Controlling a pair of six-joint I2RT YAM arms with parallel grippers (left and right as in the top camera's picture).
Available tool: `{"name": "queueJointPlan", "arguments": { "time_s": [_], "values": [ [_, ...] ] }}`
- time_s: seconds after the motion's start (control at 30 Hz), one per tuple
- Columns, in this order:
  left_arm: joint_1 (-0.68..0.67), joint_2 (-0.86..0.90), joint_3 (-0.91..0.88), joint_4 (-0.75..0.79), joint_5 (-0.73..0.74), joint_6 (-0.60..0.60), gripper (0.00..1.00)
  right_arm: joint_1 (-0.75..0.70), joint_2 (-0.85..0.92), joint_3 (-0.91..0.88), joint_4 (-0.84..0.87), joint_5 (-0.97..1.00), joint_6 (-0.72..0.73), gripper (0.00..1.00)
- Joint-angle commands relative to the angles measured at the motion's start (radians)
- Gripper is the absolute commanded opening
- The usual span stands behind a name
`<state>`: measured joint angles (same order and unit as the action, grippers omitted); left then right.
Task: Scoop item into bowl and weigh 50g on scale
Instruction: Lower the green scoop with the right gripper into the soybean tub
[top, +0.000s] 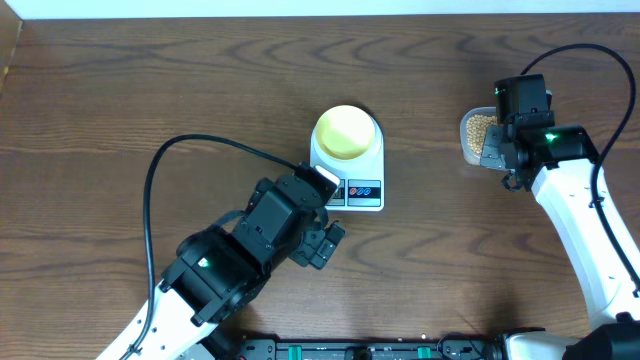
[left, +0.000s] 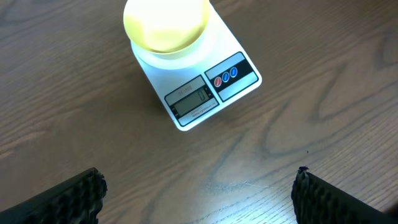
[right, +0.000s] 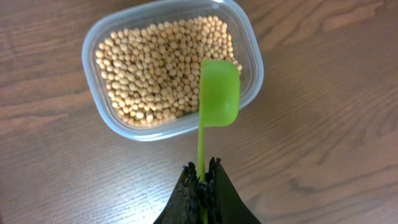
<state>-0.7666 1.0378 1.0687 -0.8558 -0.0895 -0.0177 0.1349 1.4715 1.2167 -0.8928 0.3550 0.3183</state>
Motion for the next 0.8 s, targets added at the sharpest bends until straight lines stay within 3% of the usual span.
{"name": "queueJointPlan", "arguments": {
  "time_s": [0.0,0.77],
  "values": [
    [0.004,-0.018,0.03,0.002,-0.02,0.017,0.98,-0.004,-0.006,0.011,0.019,0.027,-0.021,0.01],
    [0.004,-0.018,0.03,0.002,-0.02,0.017,0.98,-0.031,0.178,0.011,0.124,0.035,-0.029,0.01]
  ]
}}
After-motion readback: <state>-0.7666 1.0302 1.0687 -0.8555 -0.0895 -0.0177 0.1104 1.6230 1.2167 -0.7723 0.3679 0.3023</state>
